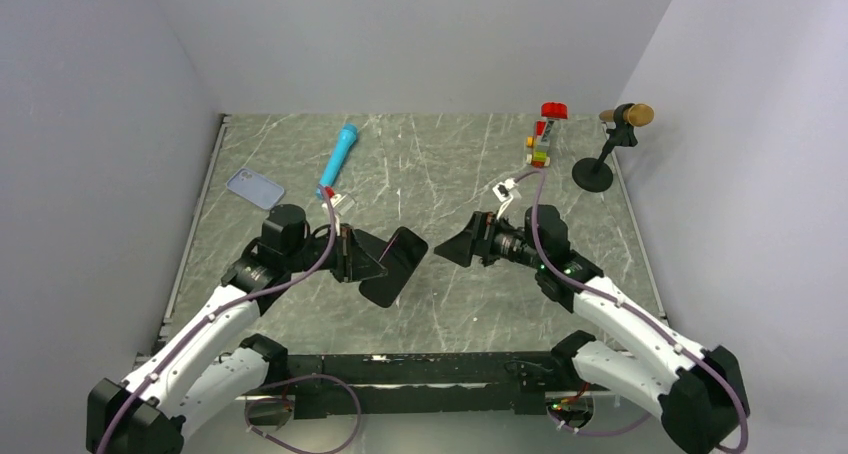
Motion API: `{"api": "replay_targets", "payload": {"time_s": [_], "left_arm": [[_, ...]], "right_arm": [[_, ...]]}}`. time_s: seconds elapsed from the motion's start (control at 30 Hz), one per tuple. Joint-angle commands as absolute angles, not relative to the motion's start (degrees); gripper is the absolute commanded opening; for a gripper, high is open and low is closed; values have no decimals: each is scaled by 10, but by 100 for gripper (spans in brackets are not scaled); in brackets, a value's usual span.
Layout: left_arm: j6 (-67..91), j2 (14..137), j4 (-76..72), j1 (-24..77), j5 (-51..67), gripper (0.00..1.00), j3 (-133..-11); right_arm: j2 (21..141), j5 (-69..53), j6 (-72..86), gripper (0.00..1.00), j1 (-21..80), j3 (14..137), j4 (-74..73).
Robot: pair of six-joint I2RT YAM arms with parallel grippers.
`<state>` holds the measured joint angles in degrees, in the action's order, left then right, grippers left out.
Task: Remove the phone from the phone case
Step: Adjust the phone.
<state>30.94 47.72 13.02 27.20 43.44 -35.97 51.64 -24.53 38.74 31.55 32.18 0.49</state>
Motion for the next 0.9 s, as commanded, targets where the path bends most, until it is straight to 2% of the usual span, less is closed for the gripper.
{"api": "replay_targets", "payload": {"time_s": [0.0,0.1,0.23,0.3,0.5,0.7,0.77,0.83,0.87], "left_arm": [[396,481,-40,250,549,0,-333],[457,503,-115,247,579,0,-320],[484,525,-147,245,592,0,-330],[496,526,-159,245,591,0,-328],[521,523,-177,245,577,0,-322],[559,535,-215,245,566,0,-322],[564,543,-223,245,564,0,-324],[571,555,-235,245,567,0,-328],[576,560,-245,245,569,0,-327]], "right_arm": [[568,-427,495,98,313,301,261],[598,-429,571,93,315,270,393],[632,-397,580,81,319,276,383],[648,-392,609,76,320,267,430],[721,-403,712,42,333,264,597],[798,-409,761,30,375,270,735],[798,-403,754,25,380,269,731],[785,-391,729,15,380,267,672],[771,-375,717,13,379,263,642]]}}
